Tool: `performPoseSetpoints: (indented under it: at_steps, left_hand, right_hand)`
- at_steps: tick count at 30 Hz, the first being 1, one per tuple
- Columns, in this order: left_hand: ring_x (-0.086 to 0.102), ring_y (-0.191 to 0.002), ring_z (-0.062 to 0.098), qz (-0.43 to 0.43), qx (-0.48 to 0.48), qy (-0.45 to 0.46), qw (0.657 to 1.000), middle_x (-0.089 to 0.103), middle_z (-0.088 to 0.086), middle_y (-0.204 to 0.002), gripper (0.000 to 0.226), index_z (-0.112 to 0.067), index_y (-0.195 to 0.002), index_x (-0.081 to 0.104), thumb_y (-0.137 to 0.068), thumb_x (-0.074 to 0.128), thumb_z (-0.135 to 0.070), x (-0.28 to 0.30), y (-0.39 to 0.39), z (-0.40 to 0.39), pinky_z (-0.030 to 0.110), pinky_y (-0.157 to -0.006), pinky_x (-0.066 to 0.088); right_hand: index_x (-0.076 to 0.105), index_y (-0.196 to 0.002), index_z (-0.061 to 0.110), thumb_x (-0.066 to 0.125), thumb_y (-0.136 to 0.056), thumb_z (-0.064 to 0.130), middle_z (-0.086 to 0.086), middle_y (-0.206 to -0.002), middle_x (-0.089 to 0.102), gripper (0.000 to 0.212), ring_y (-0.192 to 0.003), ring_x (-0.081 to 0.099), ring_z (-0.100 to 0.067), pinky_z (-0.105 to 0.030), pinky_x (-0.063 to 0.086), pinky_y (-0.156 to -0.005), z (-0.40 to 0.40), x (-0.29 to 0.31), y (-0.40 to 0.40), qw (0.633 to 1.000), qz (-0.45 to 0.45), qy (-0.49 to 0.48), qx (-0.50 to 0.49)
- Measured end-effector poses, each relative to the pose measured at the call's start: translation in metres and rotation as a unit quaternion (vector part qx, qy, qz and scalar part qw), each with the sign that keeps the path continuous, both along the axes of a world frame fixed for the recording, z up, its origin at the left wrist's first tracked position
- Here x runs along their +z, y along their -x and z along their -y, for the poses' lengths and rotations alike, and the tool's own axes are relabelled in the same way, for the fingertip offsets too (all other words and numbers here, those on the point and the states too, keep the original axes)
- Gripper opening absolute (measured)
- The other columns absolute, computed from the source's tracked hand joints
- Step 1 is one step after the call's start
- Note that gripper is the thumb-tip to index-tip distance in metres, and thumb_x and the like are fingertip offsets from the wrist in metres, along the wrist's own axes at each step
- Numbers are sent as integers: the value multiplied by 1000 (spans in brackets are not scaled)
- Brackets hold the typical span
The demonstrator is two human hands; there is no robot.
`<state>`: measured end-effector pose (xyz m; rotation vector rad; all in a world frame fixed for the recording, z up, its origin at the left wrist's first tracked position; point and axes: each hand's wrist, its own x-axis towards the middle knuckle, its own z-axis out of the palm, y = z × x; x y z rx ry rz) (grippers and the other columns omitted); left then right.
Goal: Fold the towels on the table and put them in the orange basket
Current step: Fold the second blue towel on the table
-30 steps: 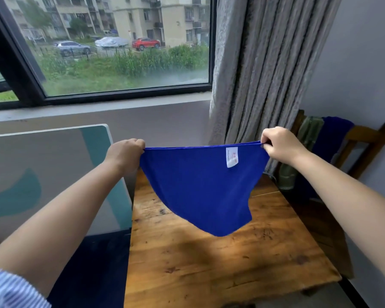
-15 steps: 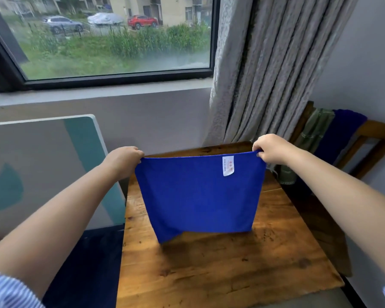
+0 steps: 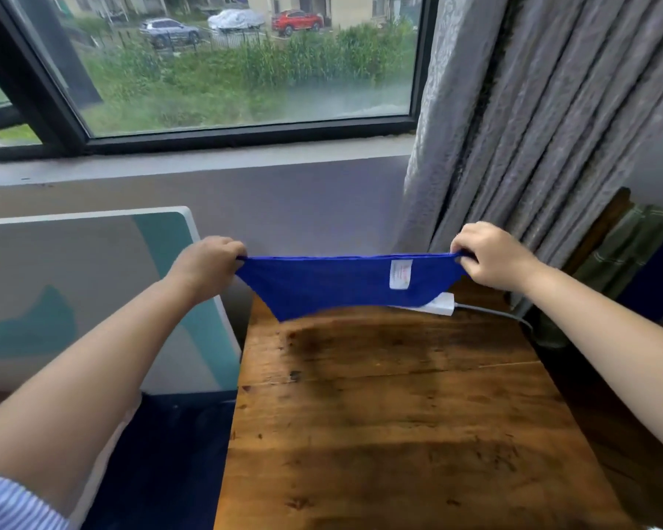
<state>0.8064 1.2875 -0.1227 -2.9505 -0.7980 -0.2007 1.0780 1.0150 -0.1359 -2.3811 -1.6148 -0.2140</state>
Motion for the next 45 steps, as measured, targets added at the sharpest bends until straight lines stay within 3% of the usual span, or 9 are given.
performPoseSetpoints:
  at_steps: [6,10,14,16,19,26,37,42,45]
  left_hand:
    - [52,-117,24,-168,-57,43,983,60,8,-119,29,-12,-118,60,-97,42,-13,-78,56,43,32,-87,45]
    - [49,-116,22,-309,-96,39,945,57,3,-120,25,-14,-115,56,-96,39,-13,-152,96,90,32,-88,43]
    - [54,-108,26,-421,-112,91,895,58,7,-115,26,-8,-110,55,-90,41,0,-208,130,137,36,-85,46]
    - [54,-103,28,-490,-117,123,855,55,10,-111,28,-4,-114,54,-91,40,0,-223,141,159,37,-81,45]
    - [49,-91,27,-578,-104,152,795,48,10,-100,31,-3,-122,53,-93,42,-6,-234,147,182,33,-76,42]
    - [49,-92,22,-526,-75,153,833,50,6,-102,31,-7,-125,51,-98,38,-16,-224,133,165,28,-75,41]
    - [34,-58,13,-369,81,192,906,34,-3,-66,31,-16,-63,30,-94,34,-10,-219,34,86,23,-46,25]
    - [41,-81,21,-328,124,177,920,48,6,-92,9,-11,-91,45,-92,37,-6,-224,-24,51,30,-63,36]
    - [46,-93,23,-311,146,178,922,52,10,-115,23,-8,-112,48,-91,39,-4,-233,-48,36,31,-69,39]
  right_hand:
    - [64,-58,6,75,-48,-9,-12,-60,61,21,-56,62,-30,-23,37,-57,47,-74,43,992,29,77,91]
    - [56,-46,17,61,-42,7,0,-49,54,13,-43,57,-20,-17,34,-36,90,-145,101,978,65,171,99]
    - [54,-39,16,80,-8,18,0,-43,52,40,-40,54,-14,-13,29,-35,134,-215,162,936,16,341,90]
    - [66,-62,17,84,-36,19,-4,-67,64,31,-66,64,-18,-18,38,-50,145,-223,194,902,32,418,105]
    - [56,-115,10,45,-86,6,-11,-122,55,31,-118,47,-27,-34,40,-91,157,-235,214,838,-32,539,74]
    - [54,-87,11,41,-88,9,-8,-90,50,14,-82,47,-24,-25,30,-51,144,-222,188,835,-100,540,8]
    - [56,-78,8,43,-87,13,-3,-82,51,16,-74,50,-22,-28,38,-57,56,-219,81,903,-141,403,-55]
    - [53,-73,10,42,-88,12,-5,-79,52,19,-88,59,-28,-32,40,-62,3,-230,20,920,-171,344,-80]
    - [62,-97,5,39,-93,13,-10,-97,57,25,-102,53,-28,-36,46,-80,-19,-243,-4,926,-182,318,-88]
